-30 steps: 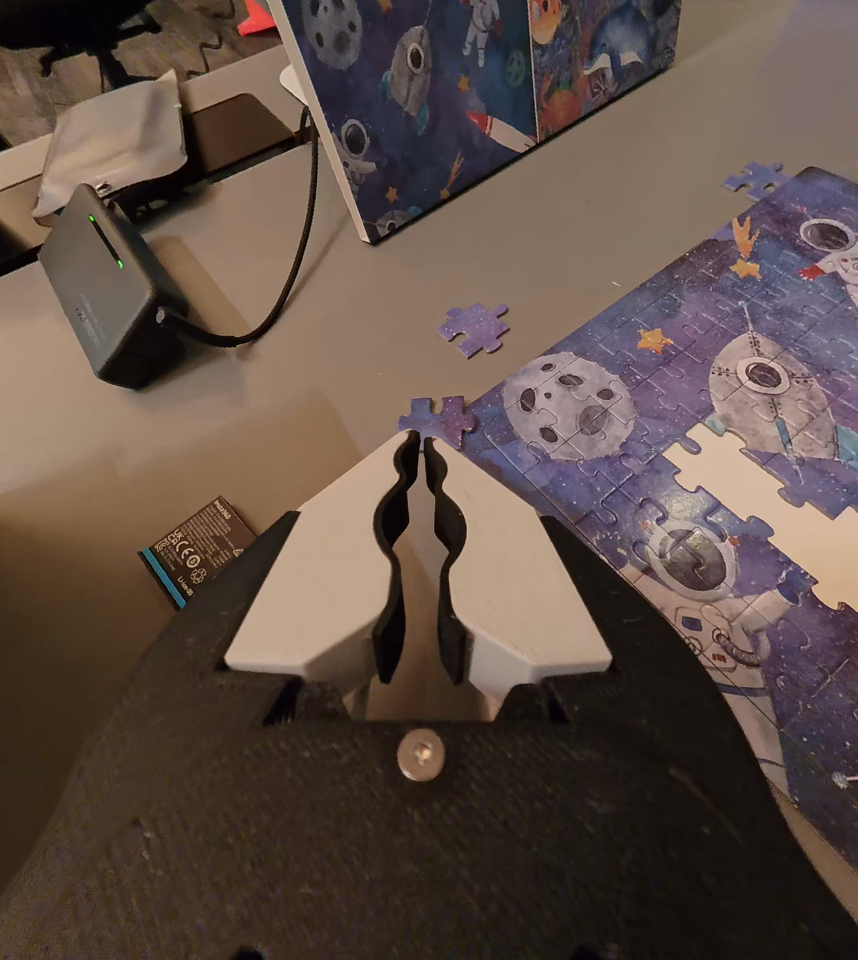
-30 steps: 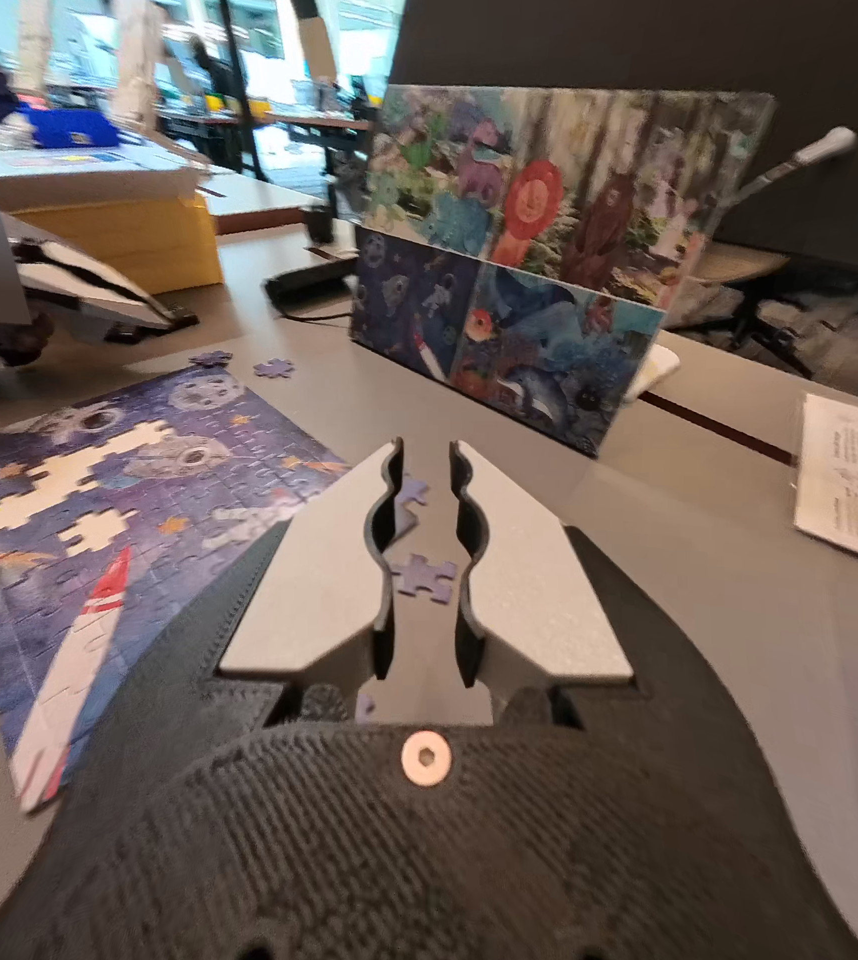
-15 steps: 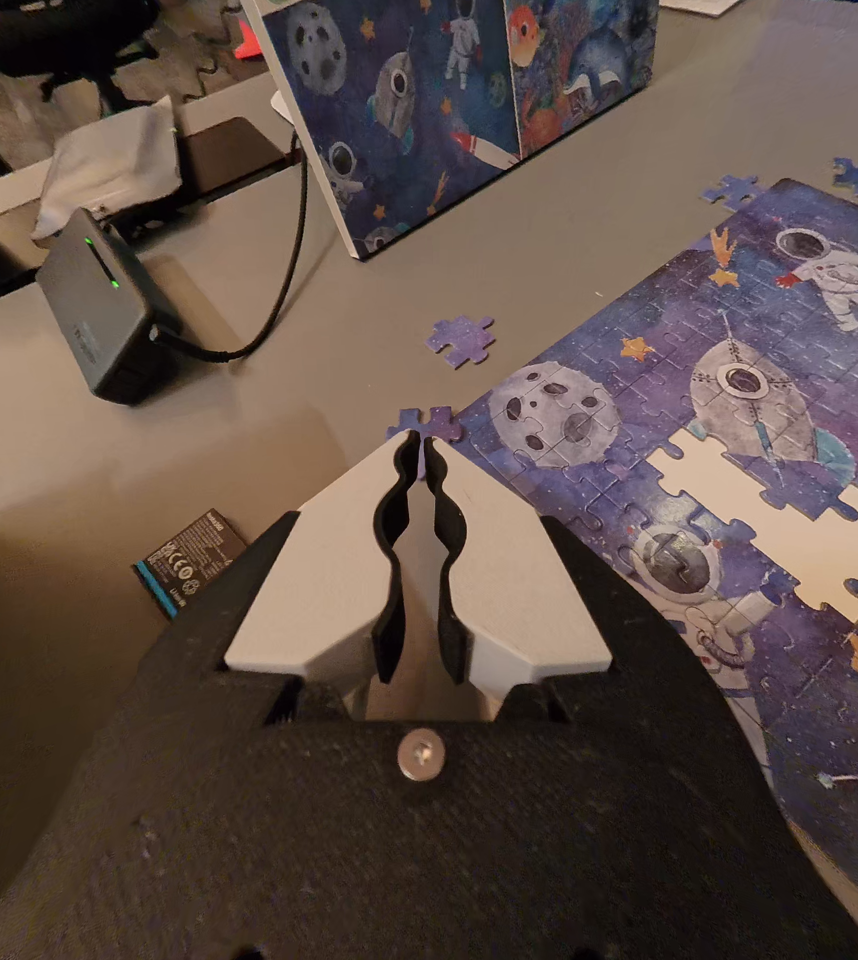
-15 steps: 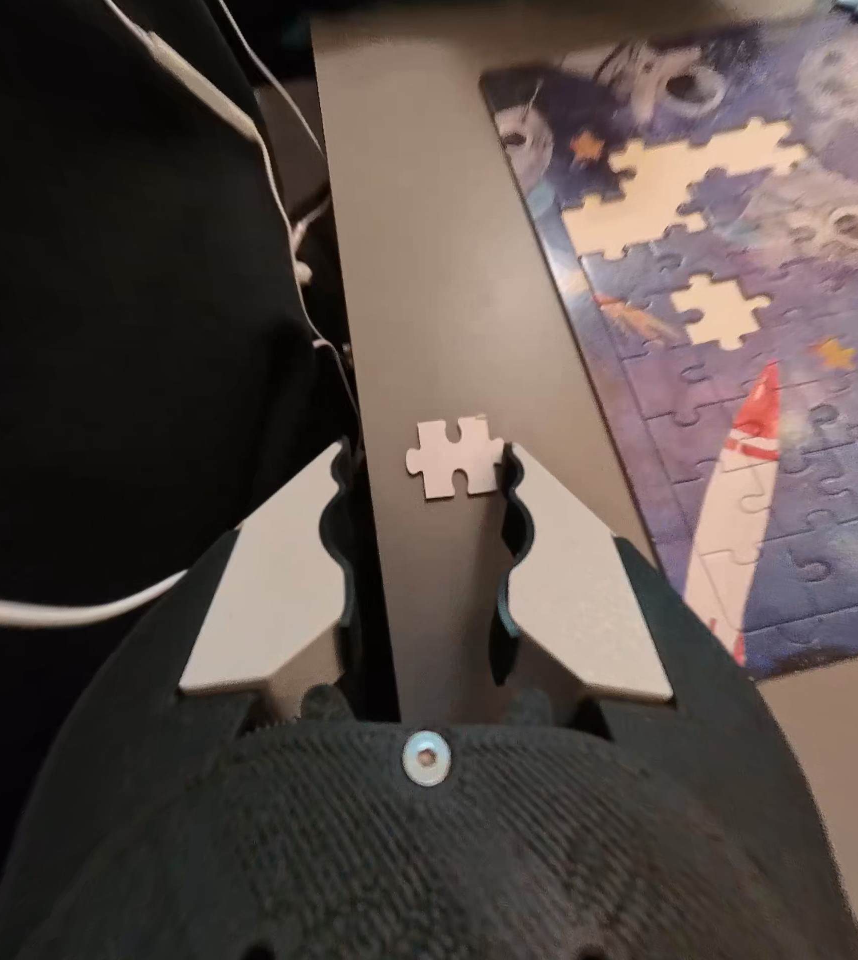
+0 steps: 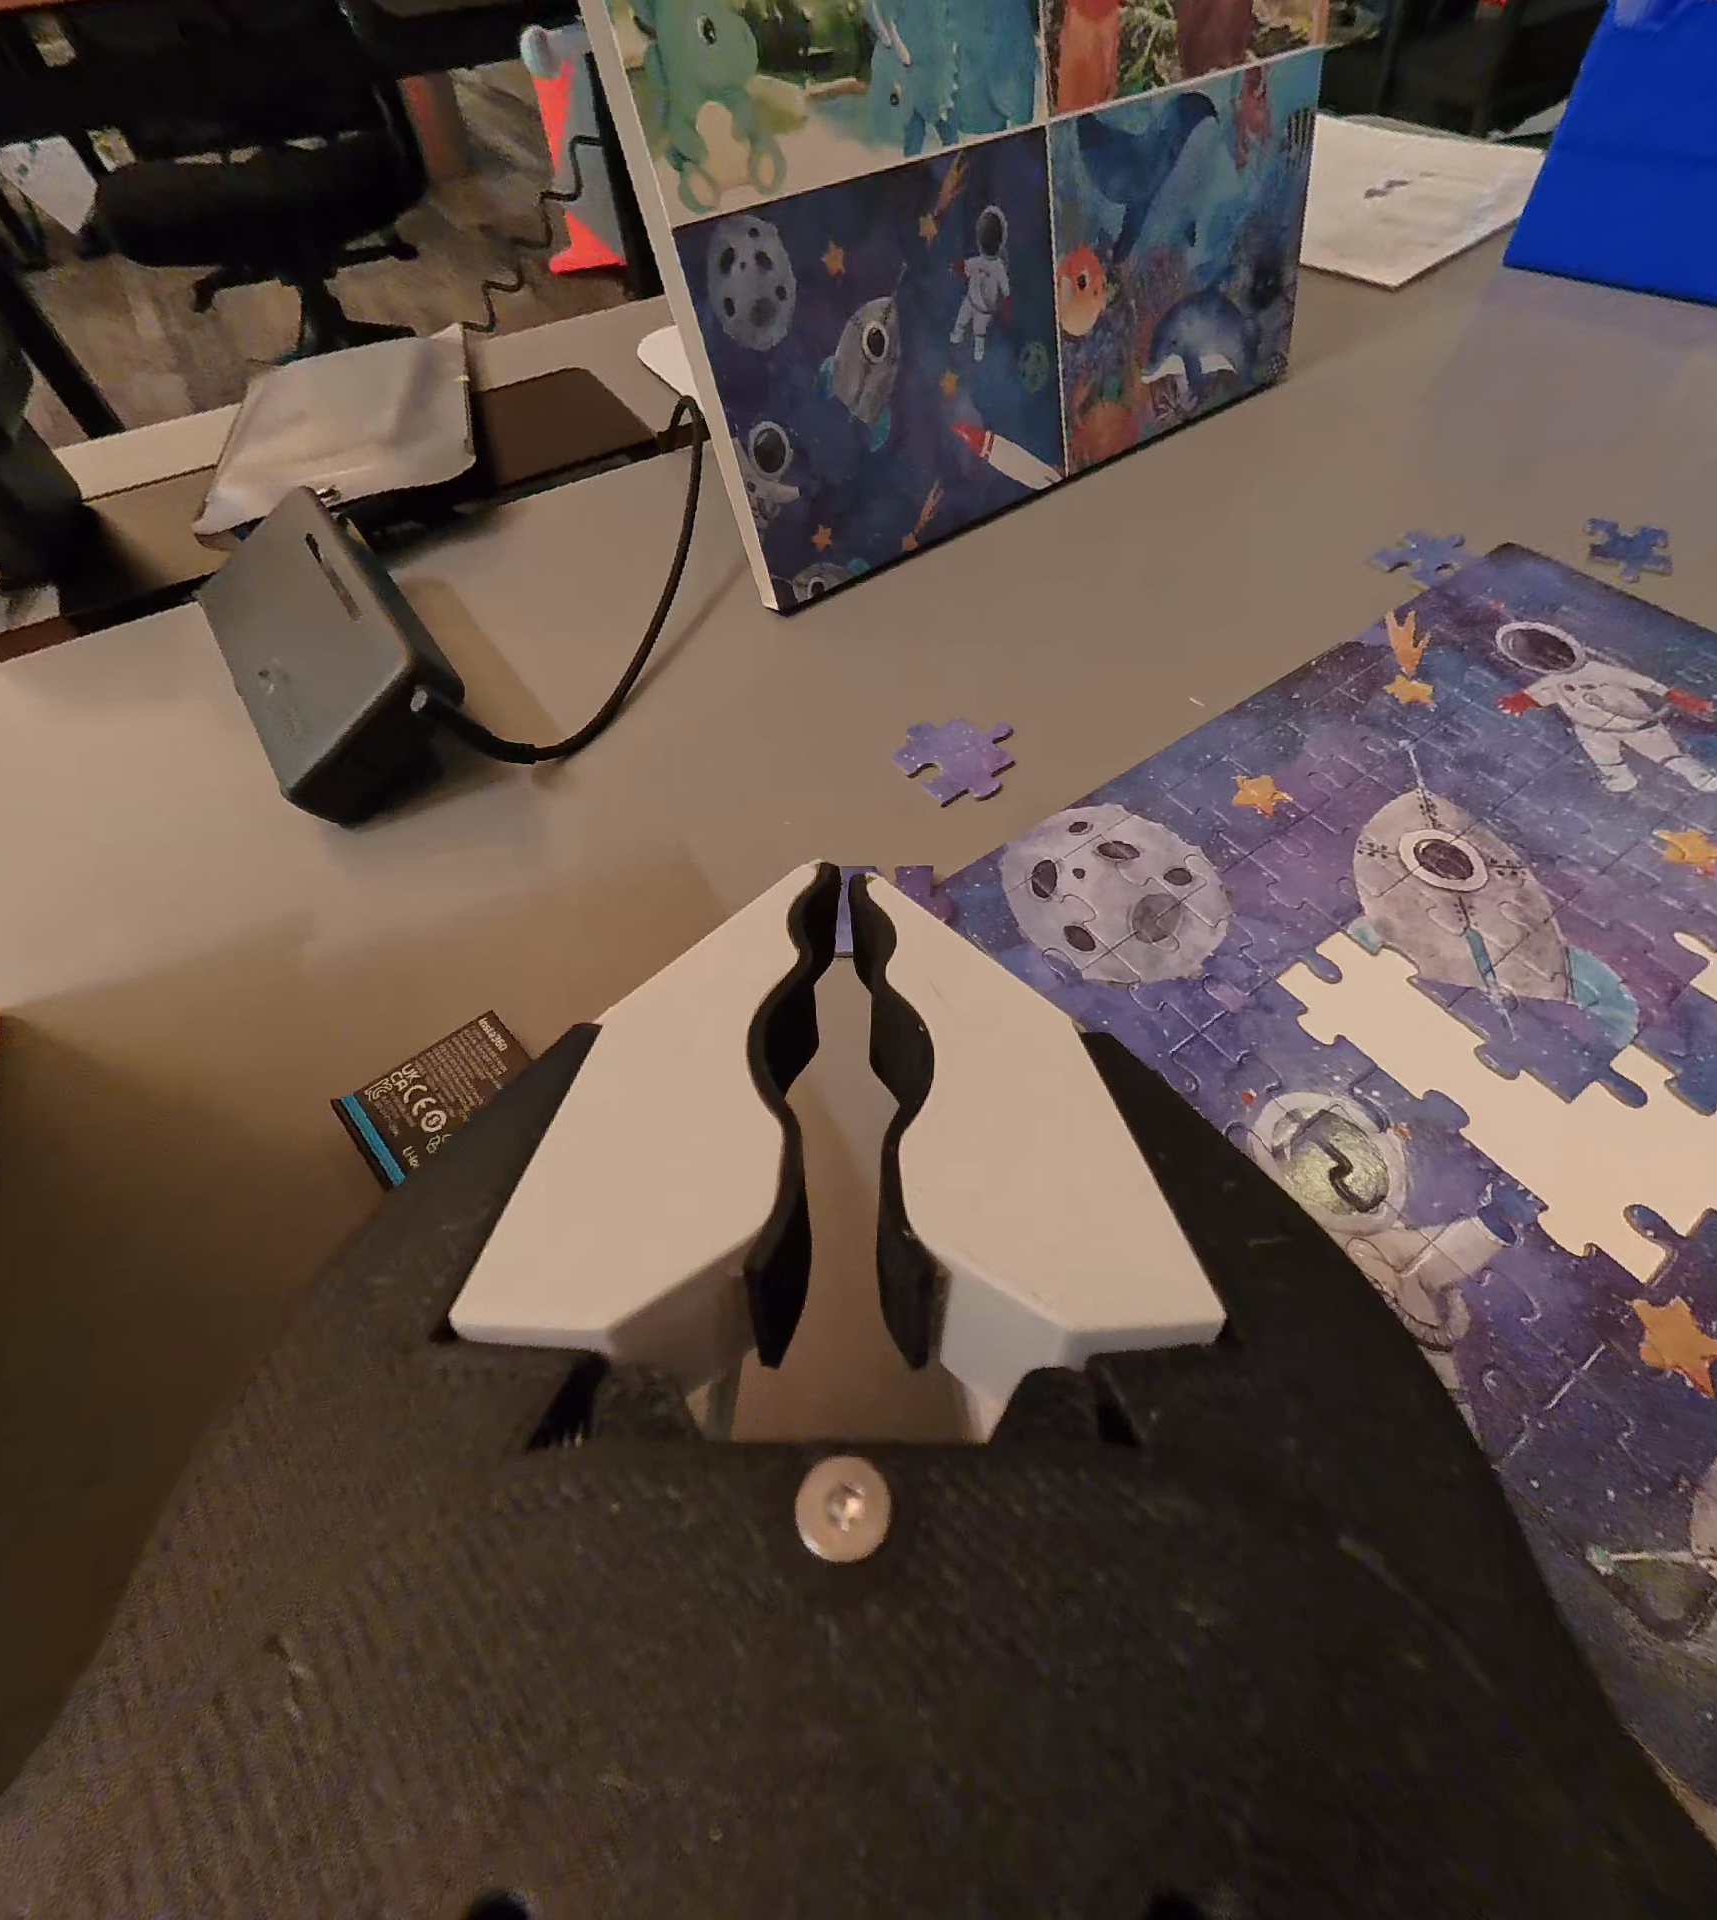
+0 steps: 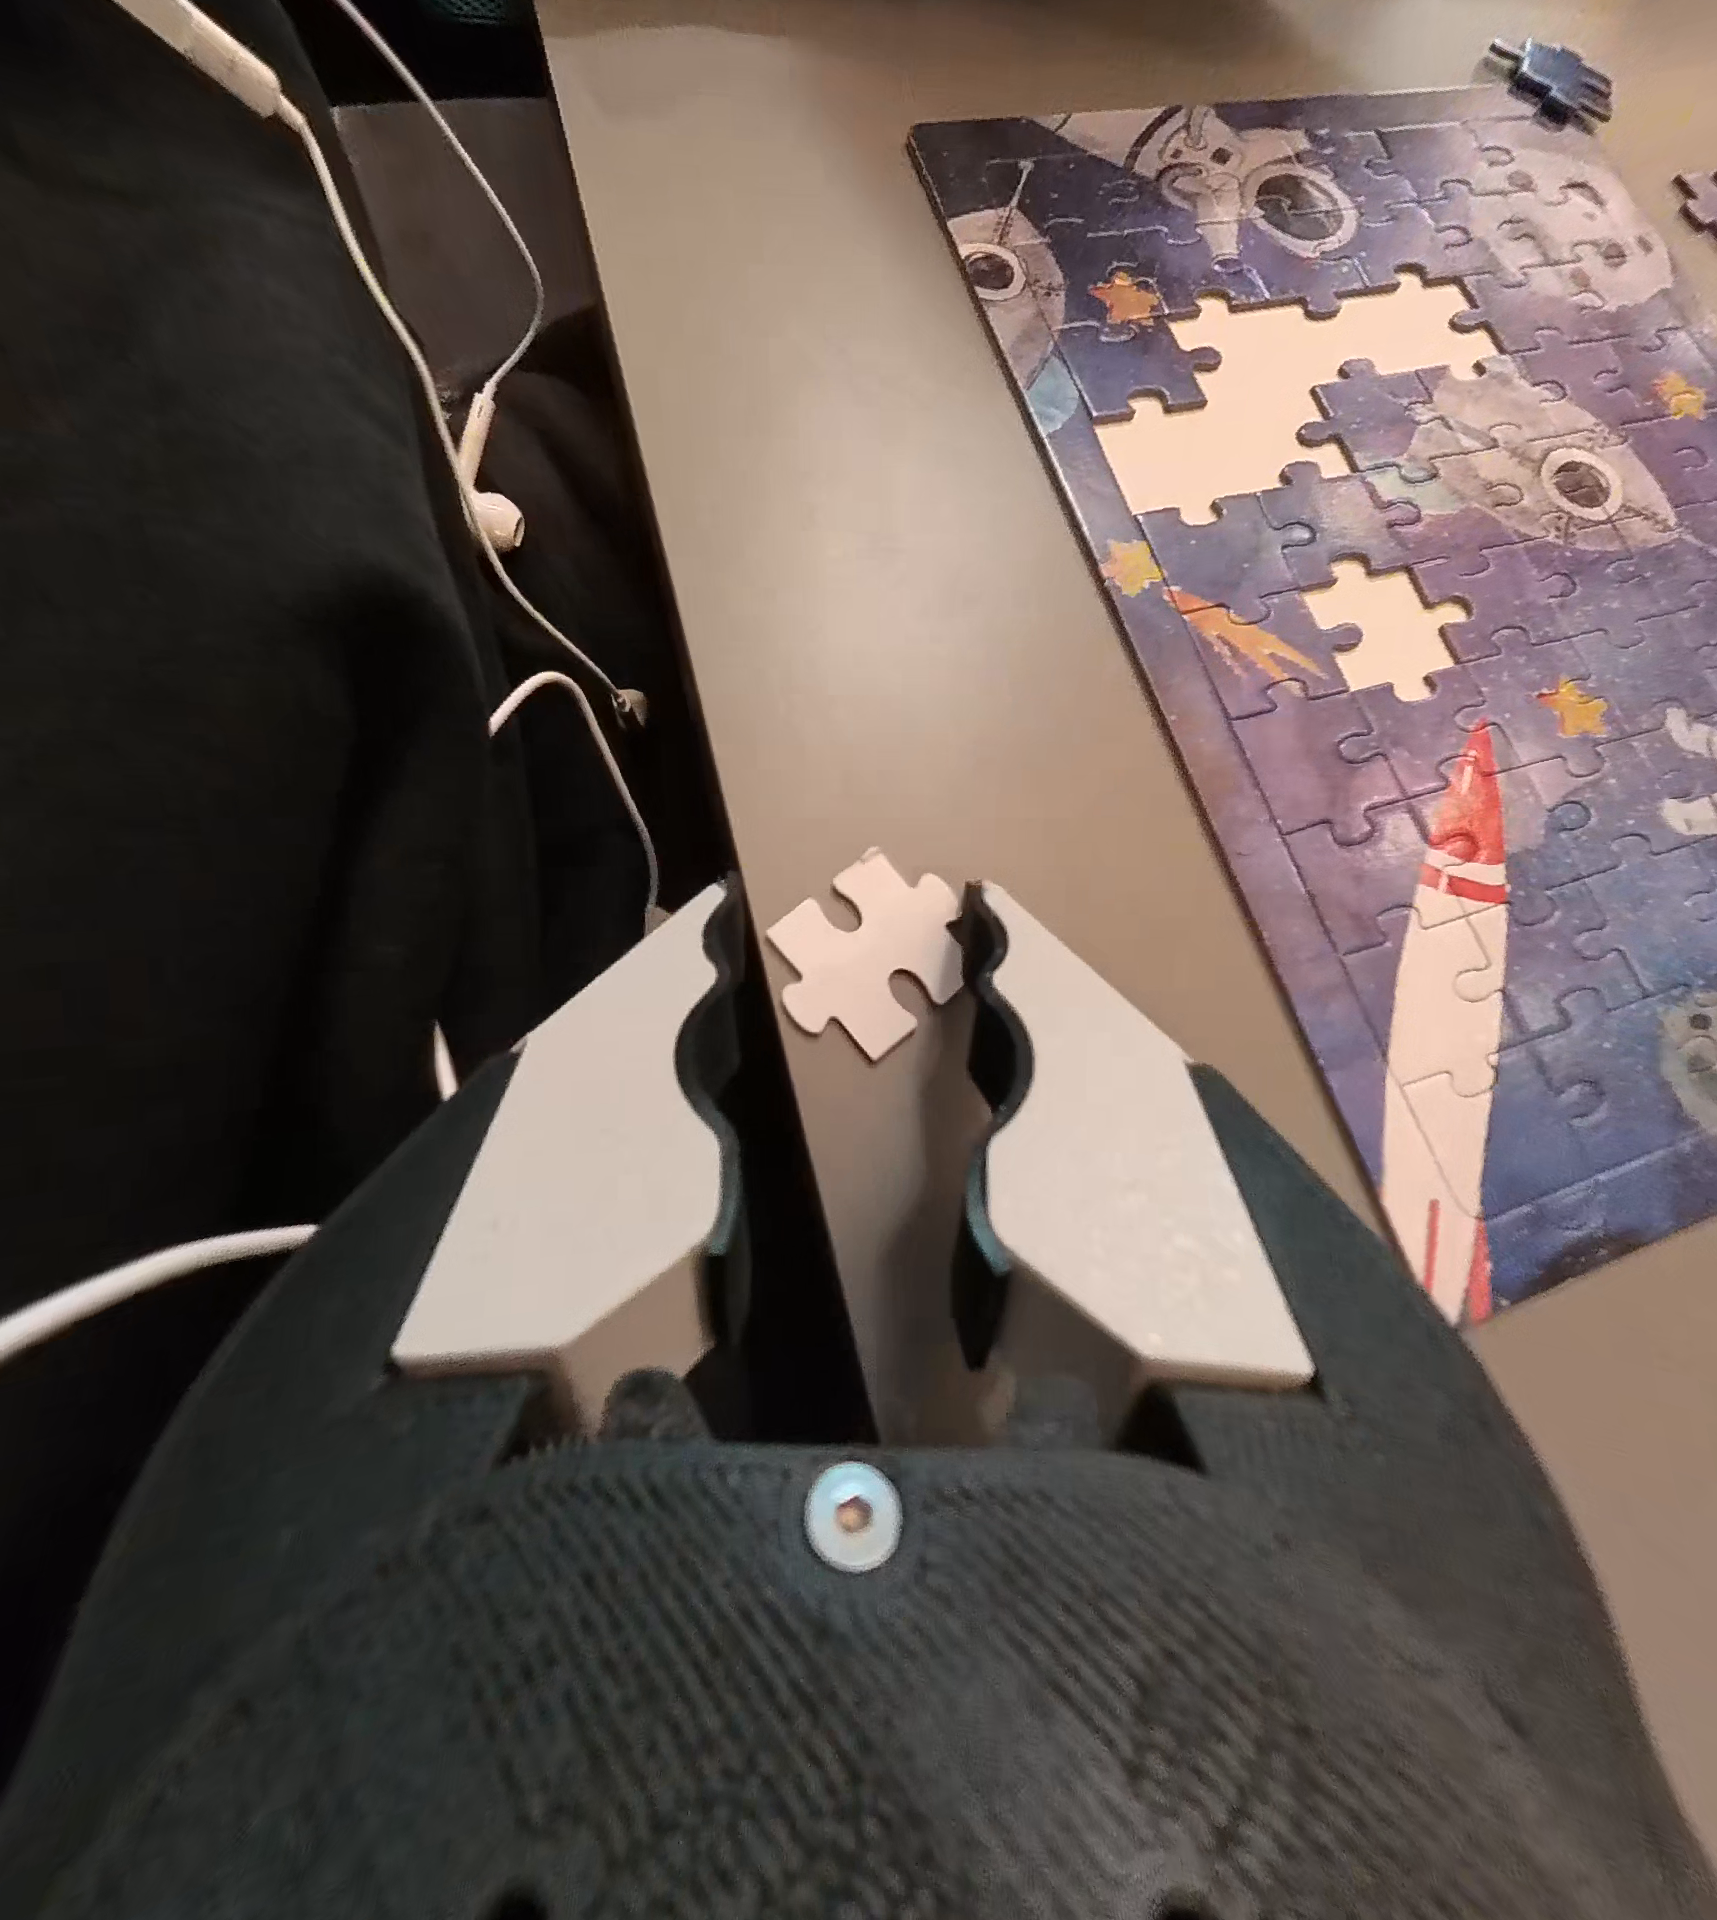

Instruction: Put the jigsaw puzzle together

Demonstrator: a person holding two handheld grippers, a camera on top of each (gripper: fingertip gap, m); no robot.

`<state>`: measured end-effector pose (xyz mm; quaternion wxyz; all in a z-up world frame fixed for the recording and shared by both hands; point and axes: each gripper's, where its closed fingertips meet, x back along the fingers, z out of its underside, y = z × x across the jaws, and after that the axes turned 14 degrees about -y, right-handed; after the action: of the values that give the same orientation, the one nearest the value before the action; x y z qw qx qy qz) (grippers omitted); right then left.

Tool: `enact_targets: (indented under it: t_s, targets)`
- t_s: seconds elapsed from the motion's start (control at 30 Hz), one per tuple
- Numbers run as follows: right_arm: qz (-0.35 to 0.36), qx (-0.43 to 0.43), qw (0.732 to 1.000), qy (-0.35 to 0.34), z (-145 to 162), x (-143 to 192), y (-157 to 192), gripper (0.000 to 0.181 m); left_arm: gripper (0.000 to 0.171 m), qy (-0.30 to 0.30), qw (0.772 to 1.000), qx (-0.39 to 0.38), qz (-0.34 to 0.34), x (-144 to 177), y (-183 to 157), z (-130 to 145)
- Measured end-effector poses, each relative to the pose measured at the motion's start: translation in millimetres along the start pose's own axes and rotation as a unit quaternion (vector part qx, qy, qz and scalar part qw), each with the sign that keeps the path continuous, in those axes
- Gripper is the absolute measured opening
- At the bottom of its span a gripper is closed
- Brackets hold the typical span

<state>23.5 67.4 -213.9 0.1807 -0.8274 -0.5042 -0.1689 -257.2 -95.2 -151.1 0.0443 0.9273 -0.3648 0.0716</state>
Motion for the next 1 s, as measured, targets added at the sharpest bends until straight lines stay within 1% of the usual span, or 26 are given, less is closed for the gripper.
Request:
enact_targets:
  t_s: [0.17, 0.23, 0.3, 0.33, 0.37, 0.4, 0.53, 0.67, 0.7, 0.73, 0.8, 0.87, 0.9, 0.97, 1.0]
  targets:
    - [0.002, 0.004, 1.0, -0.008, -1.1, 1.5, 4.7, 0.03, 0.0, 0.003, 1.0, 0.0, 0.005, -0.8, -2.3, 1.8]
    - [-0.009, -0.007, 1.0, -0.013, -2.1, 2.6, 6.9, 0.023, 0.0, 0.005, 1.0, 0.002, 0.007, -1.1, -2.6, 2.3]
    - [-0.017, -0.021, 0.999, -0.019, -2.4, 4.3, 7.0, 0.022, 0.0, 0.006, 1.0, 0.003, 0.009, -1.4, -3.3, 3.0]
    - [-0.021, -0.026, 0.999, -0.024, -2.9, 5.4, 6.7, 0.018, 0.0, 0.007, 1.0, 0.003, 0.011, -1.7, -3.9, 3.4]
    - [-0.021, -0.028, 0.999, -0.03, -3.6, 7.2, 4.8, 0.005, 0.0, 0.008, 1.0, 0.003, 0.012, -2.0, -4.6, 4.0]
    - [-0.016, -0.028, 0.999, -0.035, -4.0, 9.3, 1.4, 0.0, 0.0, 0.01, 1.0, 0.002, 0.014, -2.3, -5.2, 4.6]
    - [0.02, -0.046, 0.998, -0.046, -3.1, 17.2, -18.9, 0.0, 0.0, 0.013, 1.0, -0.001, 0.016, -3.1, -6.6, 5.9]
    - [0.022, -0.075, 0.994, -0.081, -12.0, 23.0, -24.9, 0.0, 0.001, 0.016, 1.0, -0.002, 0.017, -3.7, -7.1, 7.3]
    - [0.022, -0.076, 0.993, -0.09, -14.9, 24.3, -25.4, 0.001, 0.001, 0.016, 1.0, -0.002, 0.017, -3.7, -7.2, 7.4]
    - [0.023, -0.075, 0.992, -0.099, -17.8, 25.1, -25.7, 0.008, 0.001, 0.016, 1.0, -0.002, 0.017, -3.8, -7.3, 7.5]
    - [0.029, -0.073, 0.992, -0.099, -18.6, 23.8, -26.9, 0.029, 0.001, 0.017, 1.0, -0.001, 0.019, -4.1, -7.8, 7.9]
    - [0.03, -0.075, 0.994, -0.07, -10.1, 18.5, -25.5, 0.05, 0.001, 0.018, 1.0, -0.002, 0.019, -4.3, -8.2, 8.2]
    - [0.026, -0.078, 0.995, -0.05, -3.6, 15.2, -23.5, 0.057, 0.001, 0.018, 1.0, -0.003, 0.02, -4.3, -8.4, 8.4]
    - [0.02, -0.077, 0.997, -0.027, 4.6, 10.1, -18.9, 0.063, 0.001, 0.017, 1.0, -0.004, 0.02, -4.1, -8.8, 7.9]
    - [0.016, -0.073, 0.997, -0.026, 4.1, 9.4, -16.6, 0.057, 0.001, 0.016, 1.0, -0.004, 0.02, -4.1, -8.7, 7.7]
